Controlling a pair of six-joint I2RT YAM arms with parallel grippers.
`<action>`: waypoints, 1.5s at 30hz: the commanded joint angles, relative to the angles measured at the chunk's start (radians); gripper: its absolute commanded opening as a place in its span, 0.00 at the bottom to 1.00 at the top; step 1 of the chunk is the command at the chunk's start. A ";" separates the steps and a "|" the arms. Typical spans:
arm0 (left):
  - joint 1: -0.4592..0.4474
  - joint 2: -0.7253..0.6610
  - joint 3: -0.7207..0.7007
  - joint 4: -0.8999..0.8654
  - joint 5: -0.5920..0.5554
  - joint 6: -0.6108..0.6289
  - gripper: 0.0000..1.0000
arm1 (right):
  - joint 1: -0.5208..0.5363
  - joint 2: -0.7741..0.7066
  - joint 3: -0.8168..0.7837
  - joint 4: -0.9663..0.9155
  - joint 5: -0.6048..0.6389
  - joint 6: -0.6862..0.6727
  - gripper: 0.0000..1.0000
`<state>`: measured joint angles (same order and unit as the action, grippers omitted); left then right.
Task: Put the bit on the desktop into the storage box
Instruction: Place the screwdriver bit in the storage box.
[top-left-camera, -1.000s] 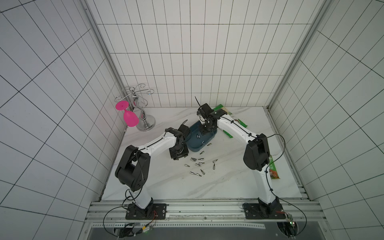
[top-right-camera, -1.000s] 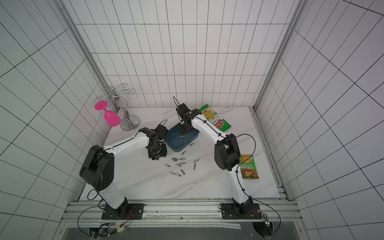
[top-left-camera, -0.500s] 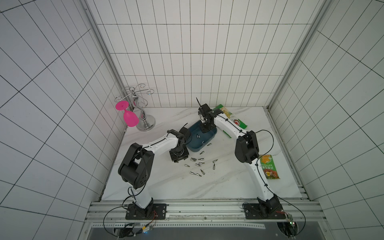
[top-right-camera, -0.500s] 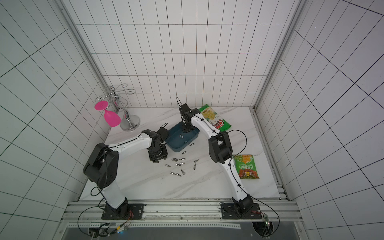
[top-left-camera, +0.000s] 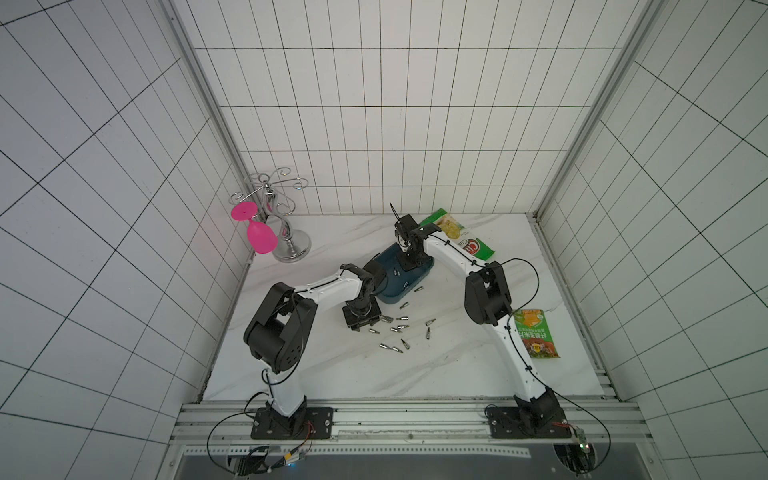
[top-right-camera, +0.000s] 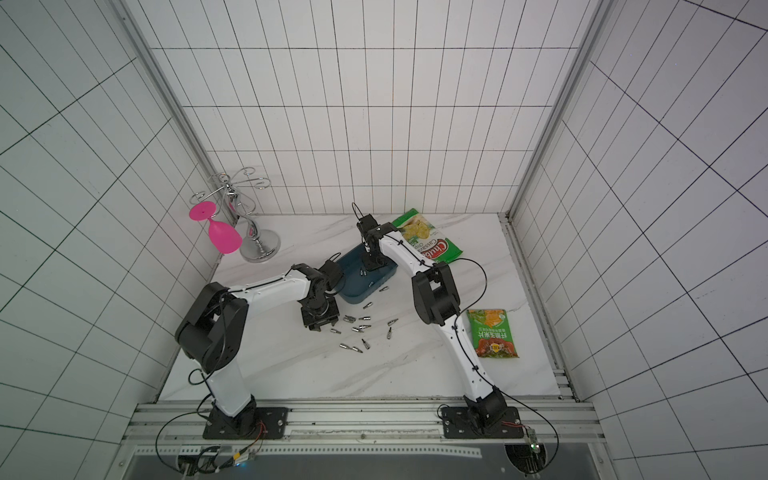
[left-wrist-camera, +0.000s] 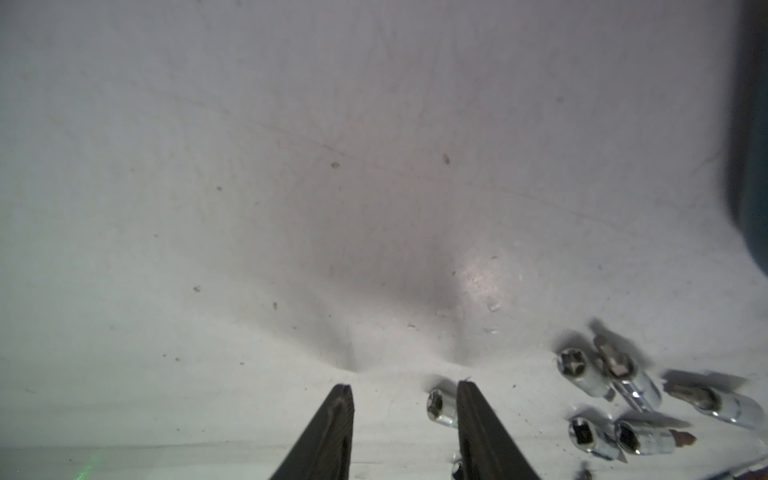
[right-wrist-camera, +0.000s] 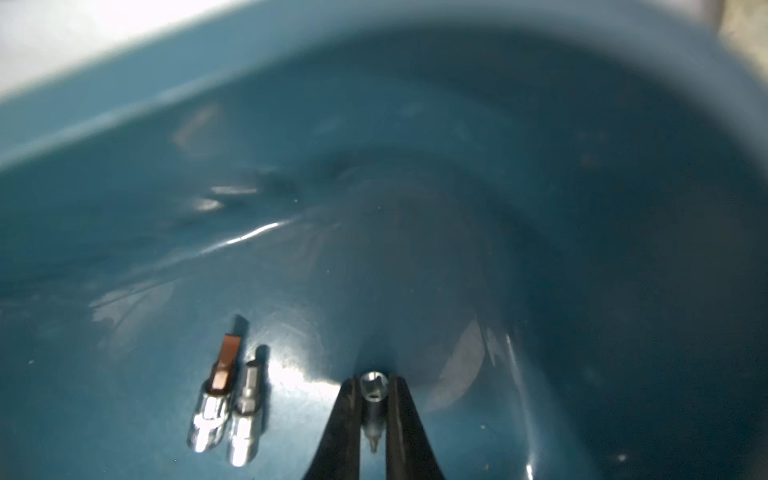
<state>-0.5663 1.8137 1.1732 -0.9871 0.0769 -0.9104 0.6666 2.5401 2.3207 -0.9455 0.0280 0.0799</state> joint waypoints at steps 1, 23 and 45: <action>-0.010 0.010 -0.007 0.022 0.007 -0.012 0.45 | -0.010 0.029 0.016 0.002 0.029 -0.006 0.00; -0.069 0.033 -0.009 0.013 0.006 -0.029 0.45 | -0.013 0.018 -0.015 0.022 0.029 0.004 0.21; -0.093 0.070 -0.007 0.036 0.006 -0.035 0.22 | -0.013 -0.210 -0.154 0.089 0.065 0.003 0.42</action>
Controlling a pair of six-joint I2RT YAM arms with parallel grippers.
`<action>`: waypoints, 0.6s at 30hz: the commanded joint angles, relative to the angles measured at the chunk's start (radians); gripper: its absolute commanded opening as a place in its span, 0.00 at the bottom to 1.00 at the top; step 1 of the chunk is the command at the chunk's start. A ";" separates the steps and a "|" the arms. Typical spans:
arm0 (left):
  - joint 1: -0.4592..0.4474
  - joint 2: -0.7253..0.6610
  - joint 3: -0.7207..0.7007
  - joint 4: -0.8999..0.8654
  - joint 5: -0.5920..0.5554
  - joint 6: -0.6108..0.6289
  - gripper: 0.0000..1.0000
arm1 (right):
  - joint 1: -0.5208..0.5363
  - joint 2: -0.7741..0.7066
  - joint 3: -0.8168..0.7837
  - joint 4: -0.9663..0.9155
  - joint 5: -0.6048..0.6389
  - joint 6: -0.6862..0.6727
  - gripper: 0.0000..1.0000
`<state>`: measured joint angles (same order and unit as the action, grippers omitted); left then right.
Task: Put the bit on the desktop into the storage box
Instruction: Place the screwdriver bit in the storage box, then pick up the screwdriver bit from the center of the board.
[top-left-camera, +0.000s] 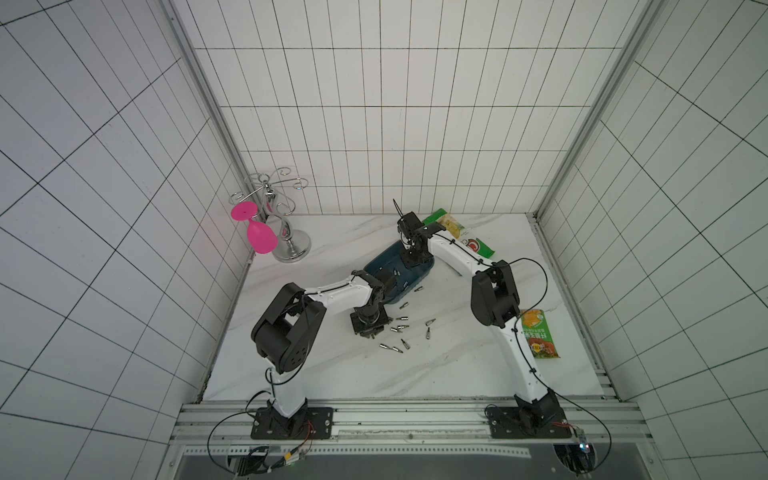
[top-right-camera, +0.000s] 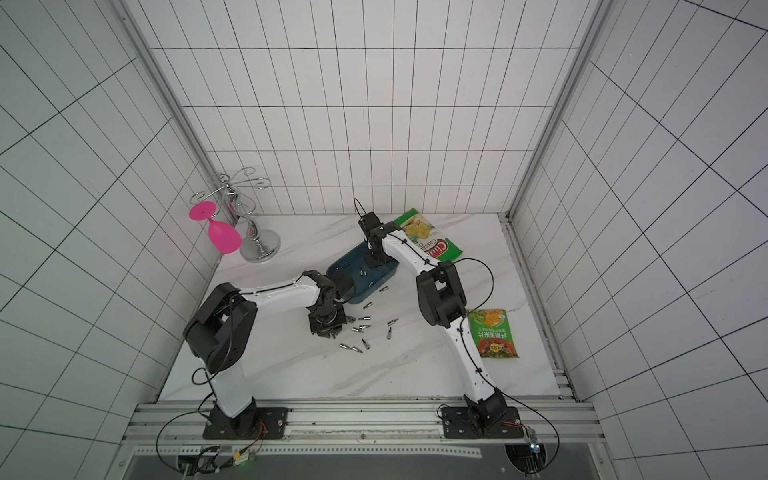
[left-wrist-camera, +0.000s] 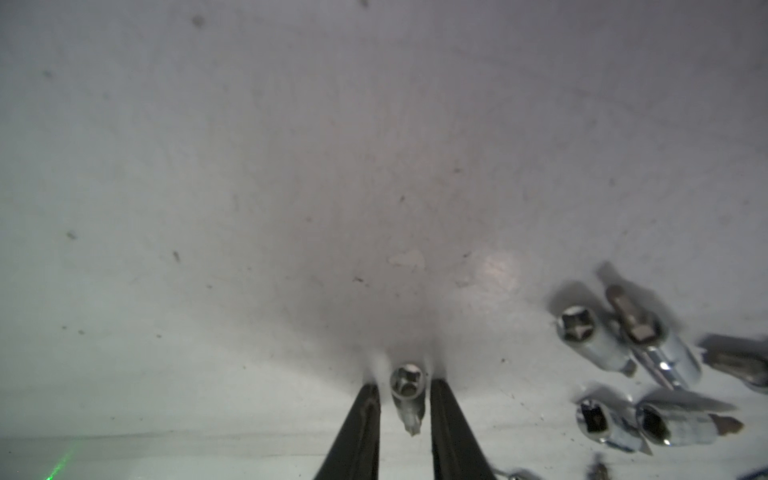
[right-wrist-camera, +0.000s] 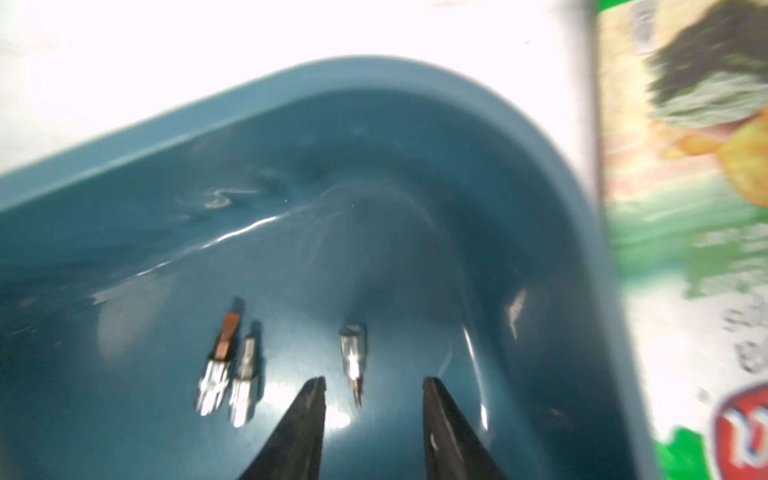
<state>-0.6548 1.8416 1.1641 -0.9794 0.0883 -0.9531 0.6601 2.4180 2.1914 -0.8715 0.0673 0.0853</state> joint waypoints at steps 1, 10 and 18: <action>-0.005 0.044 0.005 0.028 -0.007 0.008 0.19 | -0.007 -0.114 -0.047 0.021 0.030 -0.002 0.43; -0.002 0.053 0.017 0.025 -0.009 0.026 0.00 | -0.002 -0.349 -0.303 0.094 0.043 0.046 0.46; -0.002 -0.026 0.057 -0.057 -0.032 0.054 0.00 | 0.001 -0.528 -0.542 0.097 0.038 0.119 0.51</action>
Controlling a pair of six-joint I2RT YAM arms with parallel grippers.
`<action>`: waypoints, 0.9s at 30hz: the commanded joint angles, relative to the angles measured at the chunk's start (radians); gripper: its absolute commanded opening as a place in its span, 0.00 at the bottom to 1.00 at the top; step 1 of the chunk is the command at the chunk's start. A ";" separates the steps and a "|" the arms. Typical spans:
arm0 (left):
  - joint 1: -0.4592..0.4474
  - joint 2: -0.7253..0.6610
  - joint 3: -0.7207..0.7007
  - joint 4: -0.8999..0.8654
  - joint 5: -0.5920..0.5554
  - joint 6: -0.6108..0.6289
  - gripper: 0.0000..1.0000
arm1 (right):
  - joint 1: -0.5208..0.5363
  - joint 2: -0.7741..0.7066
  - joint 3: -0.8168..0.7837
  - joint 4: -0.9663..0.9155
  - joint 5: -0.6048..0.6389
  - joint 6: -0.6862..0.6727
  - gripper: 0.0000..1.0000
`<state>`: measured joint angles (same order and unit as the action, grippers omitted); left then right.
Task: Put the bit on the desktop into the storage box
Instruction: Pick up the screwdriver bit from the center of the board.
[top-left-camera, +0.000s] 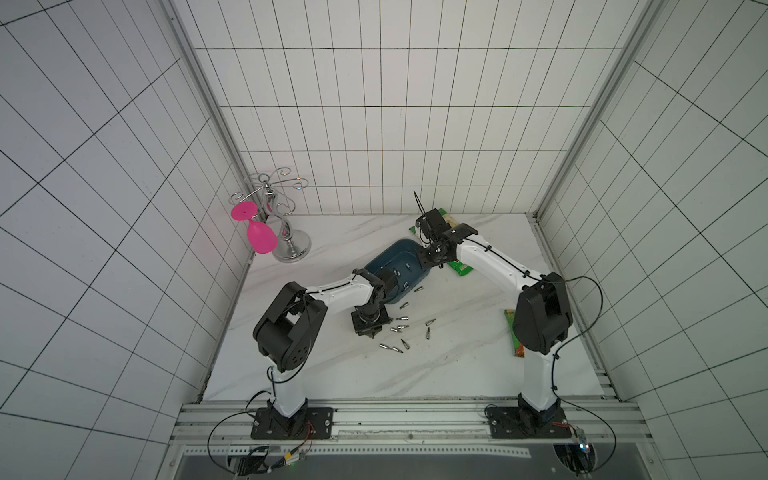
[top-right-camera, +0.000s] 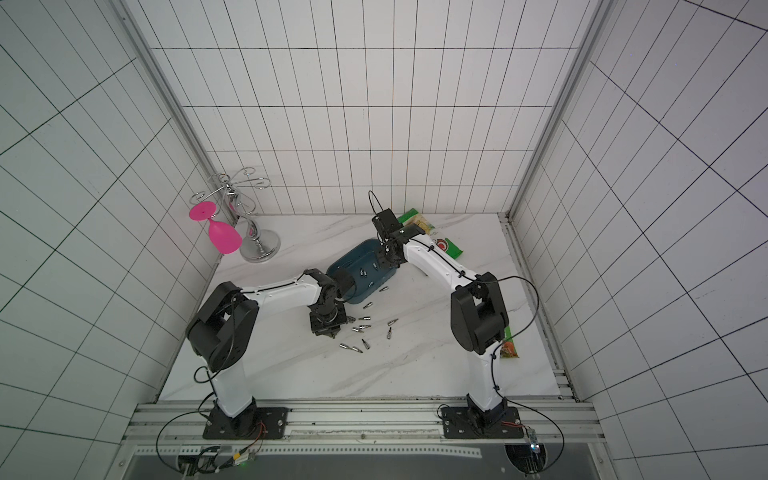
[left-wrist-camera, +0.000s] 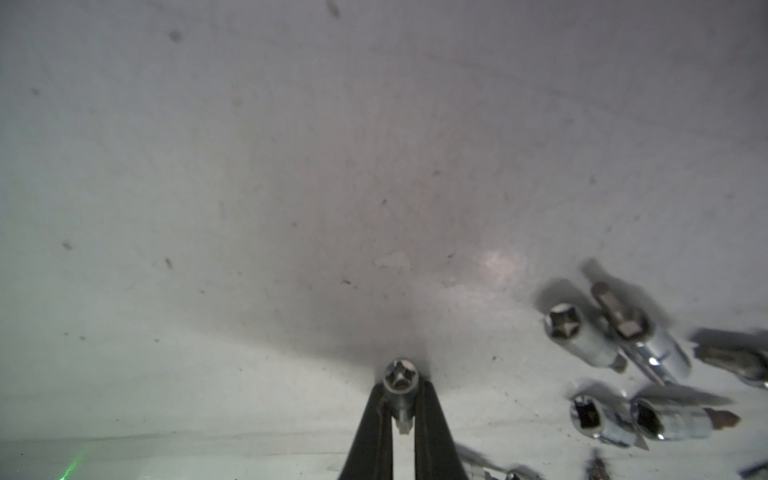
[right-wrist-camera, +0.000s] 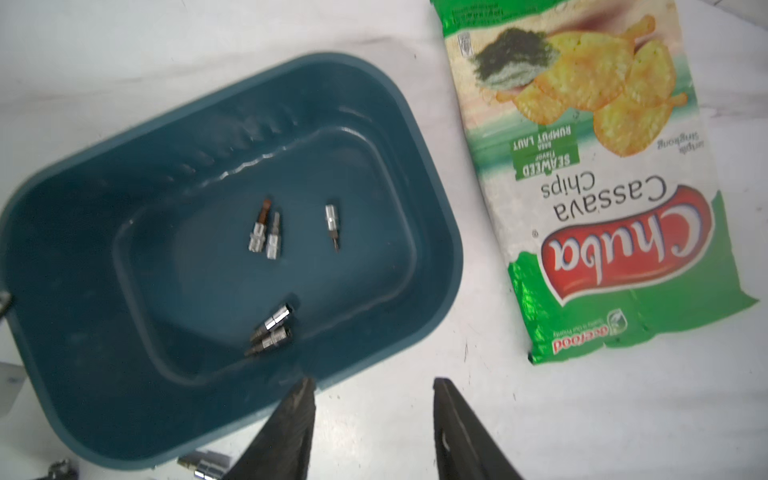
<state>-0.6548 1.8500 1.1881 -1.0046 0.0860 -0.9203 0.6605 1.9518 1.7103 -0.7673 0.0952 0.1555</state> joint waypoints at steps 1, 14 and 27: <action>-0.001 -0.054 0.050 -0.054 -0.037 0.026 0.00 | 0.001 -0.088 -0.099 -0.001 0.008 0.061 0.52; 0.092 -0.073 0.407 -0.284 -0.073 0.171 0.00 | 0.020 -0.303 -0.416 0.075 -0.043 0.207 0.57; 0.119 0.264 0.720 -0.234 -0.001 0.246 0.00 | 0.112 -0.470 -0.664 0.120 -0.028 0.351 0.57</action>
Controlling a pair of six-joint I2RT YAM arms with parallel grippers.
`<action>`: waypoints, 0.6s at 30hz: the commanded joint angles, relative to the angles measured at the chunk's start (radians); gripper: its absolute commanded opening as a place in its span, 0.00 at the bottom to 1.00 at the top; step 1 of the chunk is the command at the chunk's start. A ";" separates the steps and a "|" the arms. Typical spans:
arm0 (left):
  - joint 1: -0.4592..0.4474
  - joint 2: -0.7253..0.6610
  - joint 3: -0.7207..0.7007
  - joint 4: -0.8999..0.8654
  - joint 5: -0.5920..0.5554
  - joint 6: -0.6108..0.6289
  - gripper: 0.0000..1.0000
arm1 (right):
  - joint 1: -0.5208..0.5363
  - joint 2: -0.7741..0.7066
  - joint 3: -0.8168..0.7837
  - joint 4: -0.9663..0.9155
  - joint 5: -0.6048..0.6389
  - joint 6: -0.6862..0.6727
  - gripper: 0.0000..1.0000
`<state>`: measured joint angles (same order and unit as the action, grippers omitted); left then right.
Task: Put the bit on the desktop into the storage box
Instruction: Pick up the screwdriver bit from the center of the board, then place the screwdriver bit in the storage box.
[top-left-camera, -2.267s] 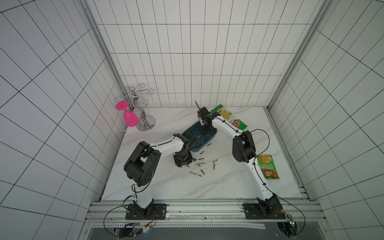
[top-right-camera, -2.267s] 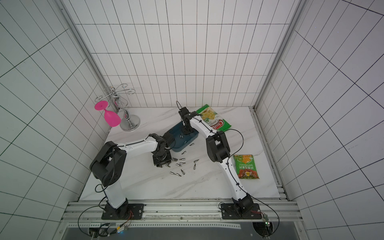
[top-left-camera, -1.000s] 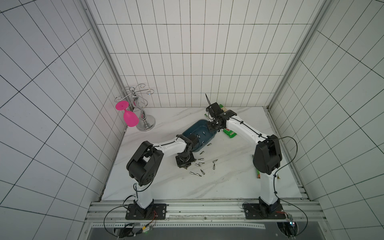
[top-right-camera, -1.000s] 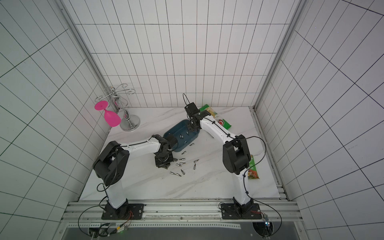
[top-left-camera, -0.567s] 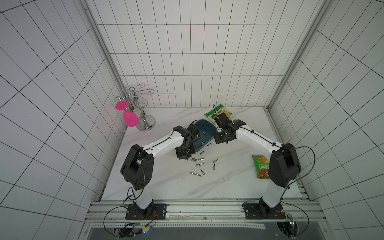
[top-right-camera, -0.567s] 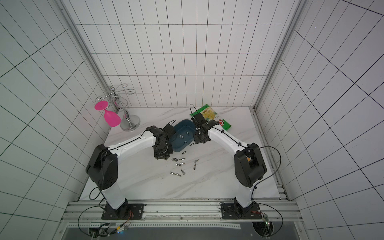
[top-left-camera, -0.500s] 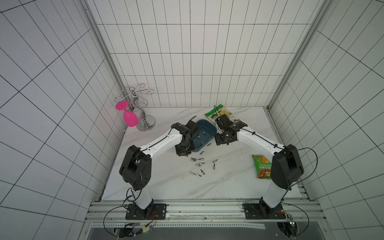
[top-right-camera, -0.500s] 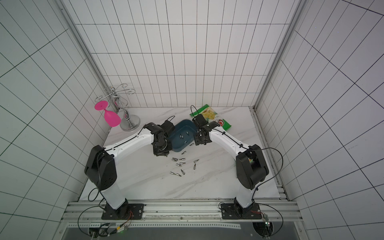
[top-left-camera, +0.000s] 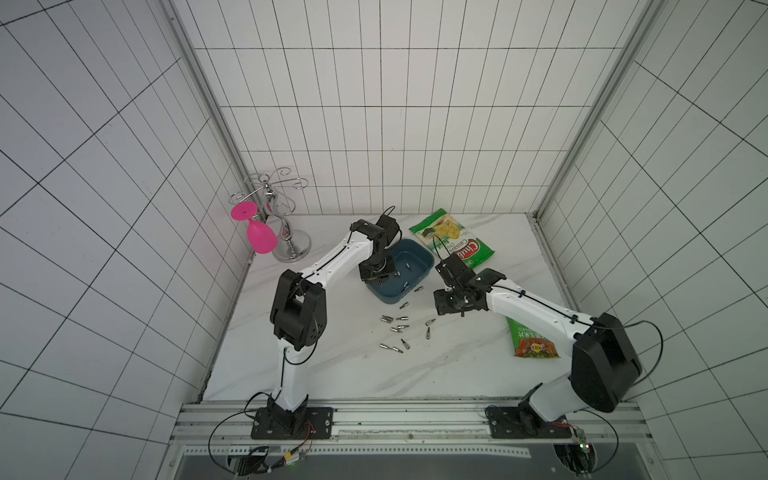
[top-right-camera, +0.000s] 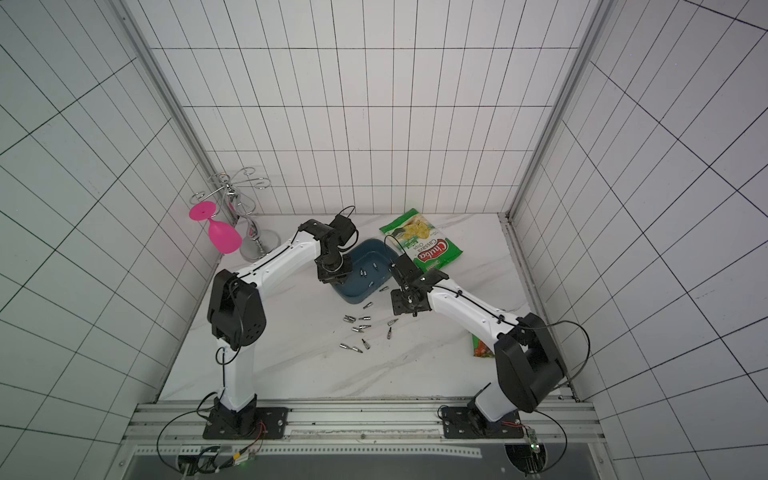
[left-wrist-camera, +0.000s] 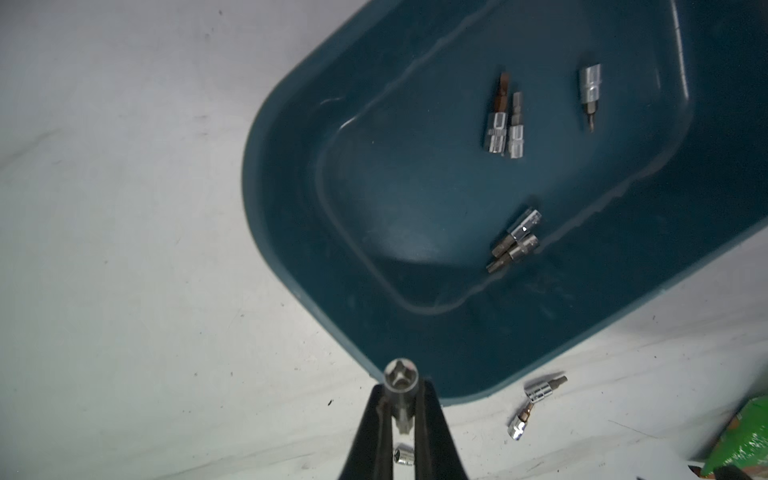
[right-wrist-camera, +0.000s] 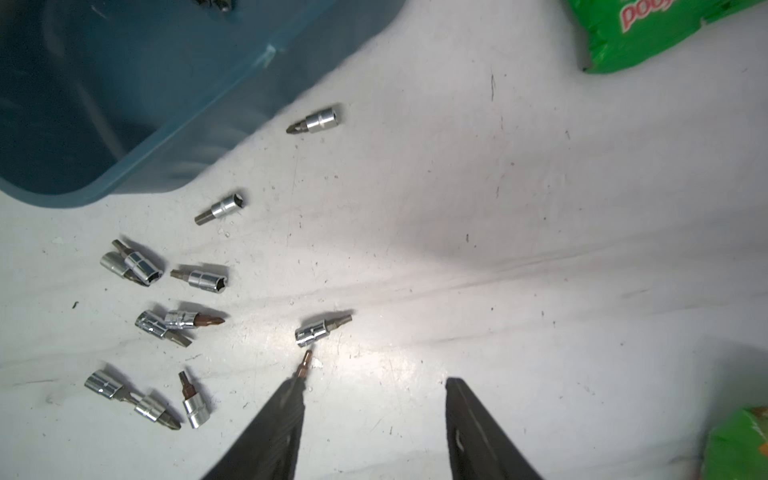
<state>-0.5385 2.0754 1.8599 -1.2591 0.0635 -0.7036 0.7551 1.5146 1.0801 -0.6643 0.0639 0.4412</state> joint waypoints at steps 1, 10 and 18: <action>0.006 0.062 0.064 0.026 0.029 0.034 0.00 | 0.024 -0.042 -0.052 0.026 0.004 0.082 0.57; 0.041 0.215 0.167 0.054 0.060 0.065 0.00 | 0.071 -0.053 -0.144 0.097 -0.025 0.188 0.57; 0.064 0.314 0.247 0.048 0.076 0.081 0.00 | 0.099 0.020 -0.119 0.114 -0.053 0.187 0.57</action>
<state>-0.4774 2.3558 2.0678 -1.2205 0.1253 -0.6434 0.8413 1.5085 0.9443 -0.5587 0.0235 0.6151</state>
